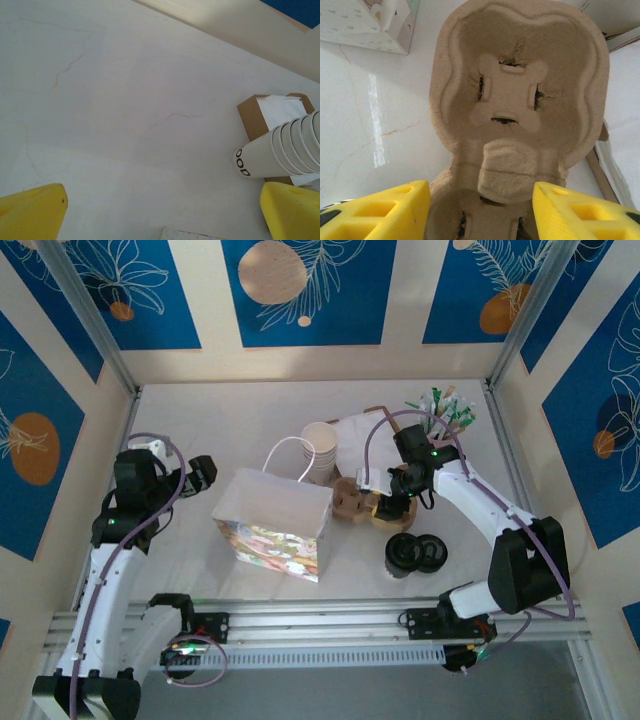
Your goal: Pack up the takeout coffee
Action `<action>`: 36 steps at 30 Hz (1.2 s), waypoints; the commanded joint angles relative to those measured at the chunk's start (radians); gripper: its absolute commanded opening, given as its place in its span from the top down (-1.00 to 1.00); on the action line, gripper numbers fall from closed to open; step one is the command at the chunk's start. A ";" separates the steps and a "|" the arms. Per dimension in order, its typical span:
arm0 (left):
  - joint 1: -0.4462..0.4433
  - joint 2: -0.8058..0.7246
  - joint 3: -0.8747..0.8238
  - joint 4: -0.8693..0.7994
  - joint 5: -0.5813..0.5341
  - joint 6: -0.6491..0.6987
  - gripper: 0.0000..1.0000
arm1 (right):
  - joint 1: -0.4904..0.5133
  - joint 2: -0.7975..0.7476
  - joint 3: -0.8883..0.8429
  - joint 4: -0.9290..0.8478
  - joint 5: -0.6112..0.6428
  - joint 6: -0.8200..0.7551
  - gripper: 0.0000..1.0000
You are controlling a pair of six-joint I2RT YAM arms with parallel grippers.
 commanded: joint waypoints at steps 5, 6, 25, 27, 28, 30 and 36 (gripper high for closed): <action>0.010 -0.005 -0.004 -0.005 0.006 0.000 -0.97 | -0.001 0.035 0.034 0.006 0.018 0.010 -0.10; 0.009 -0.006 -0.005 -0.005 0.006 0.000 -0.98 | -0.001 0.041 0.034 0.007 0.022 0.010 -0.11; 0.010 -0.001 -0.003 -0.008 0.000 0.004 -0.98 | 0.018 0.117 0.075 -0.017 0.028 0.031 -0.09; 0.010 0.001 -0.005 -0.009 0.000 0.005 -0.98 | 0.021 0.123 0.074 -0.019 0.032 0.027 -0.07; 0.009 0.001 -0.005 -0.009 0.000 0.004 -0.98 | 0.022 0.128 0.075 -0.020 0.036 0.026 -0.06; 0.010 0.000 -0.004 -0.009 0.000 0.004 -0.98 | 0.023 0.136 0.076 -0.024 0.040 0.027 -0.06; 0.010 -0.002 -0.003 -0.011 -0.006 0.008 -0.98 | 0.030 0.144 0.076 -0.027 0.043 0.028 -0.02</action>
